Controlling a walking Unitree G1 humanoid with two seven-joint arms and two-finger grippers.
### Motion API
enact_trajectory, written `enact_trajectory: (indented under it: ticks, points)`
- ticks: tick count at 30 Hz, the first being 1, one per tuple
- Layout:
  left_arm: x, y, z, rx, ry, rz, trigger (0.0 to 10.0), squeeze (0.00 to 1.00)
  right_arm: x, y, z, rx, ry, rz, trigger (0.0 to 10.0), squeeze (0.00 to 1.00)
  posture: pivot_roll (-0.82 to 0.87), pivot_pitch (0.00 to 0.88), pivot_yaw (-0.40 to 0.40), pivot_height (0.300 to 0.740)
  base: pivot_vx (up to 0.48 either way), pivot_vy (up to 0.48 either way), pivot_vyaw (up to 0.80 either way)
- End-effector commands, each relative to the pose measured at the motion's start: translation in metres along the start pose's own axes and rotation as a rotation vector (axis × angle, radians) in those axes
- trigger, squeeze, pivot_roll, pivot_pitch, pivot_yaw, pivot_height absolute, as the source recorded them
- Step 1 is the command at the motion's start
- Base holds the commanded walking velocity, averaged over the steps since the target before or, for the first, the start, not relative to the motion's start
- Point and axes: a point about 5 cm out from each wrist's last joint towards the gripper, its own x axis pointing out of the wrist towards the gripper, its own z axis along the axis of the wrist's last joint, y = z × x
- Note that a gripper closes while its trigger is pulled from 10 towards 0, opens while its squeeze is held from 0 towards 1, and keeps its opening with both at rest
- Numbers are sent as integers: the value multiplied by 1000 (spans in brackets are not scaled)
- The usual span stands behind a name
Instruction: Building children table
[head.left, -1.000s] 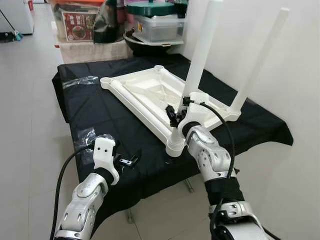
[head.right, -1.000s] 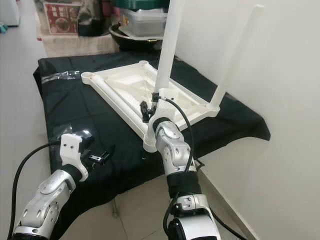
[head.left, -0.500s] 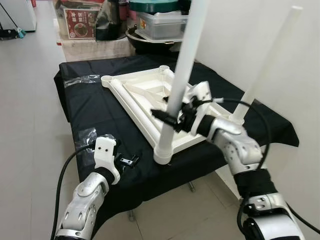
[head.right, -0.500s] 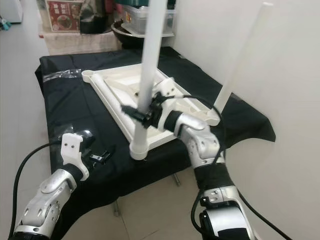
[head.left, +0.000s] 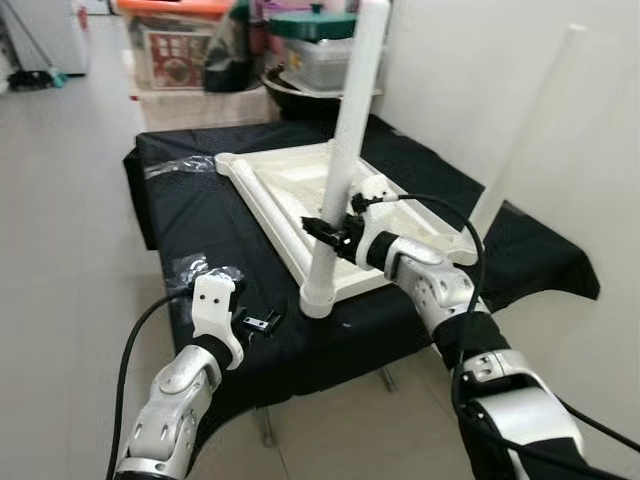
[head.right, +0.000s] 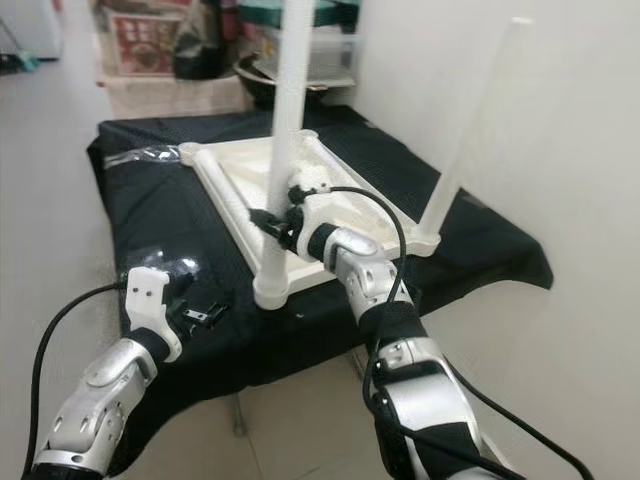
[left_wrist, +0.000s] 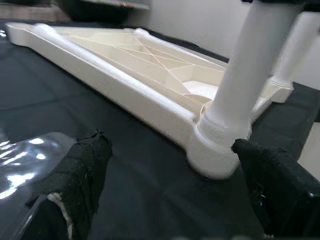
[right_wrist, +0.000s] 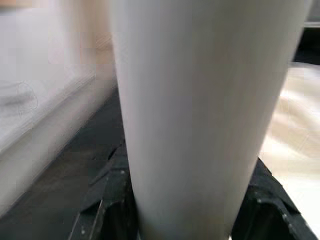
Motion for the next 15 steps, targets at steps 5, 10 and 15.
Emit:
enact_trajectory:
  ticks: [5, 10, 15]
  points:
    - [-2, 0, -2, -7, 7, -4, 10000, 0, -29, -39, -39, 60, 141, -525, 0, 0, 1, 0, -108, 740, 0, 0, 0]
    - [-2, 1, -2, -6, 9, -2, 10000, 0, -28, 12, -29, -1, 62, -325, 10000, 0, -2, 0, -101, 740, 0, 0, 0]
    - [-2, 1, -2, -7, 10, -4, 10000, 0, -23, 26, -13, 44, -25, -141, 10000, 1000, -4, 0, -101, 740, 0, 0, 0]
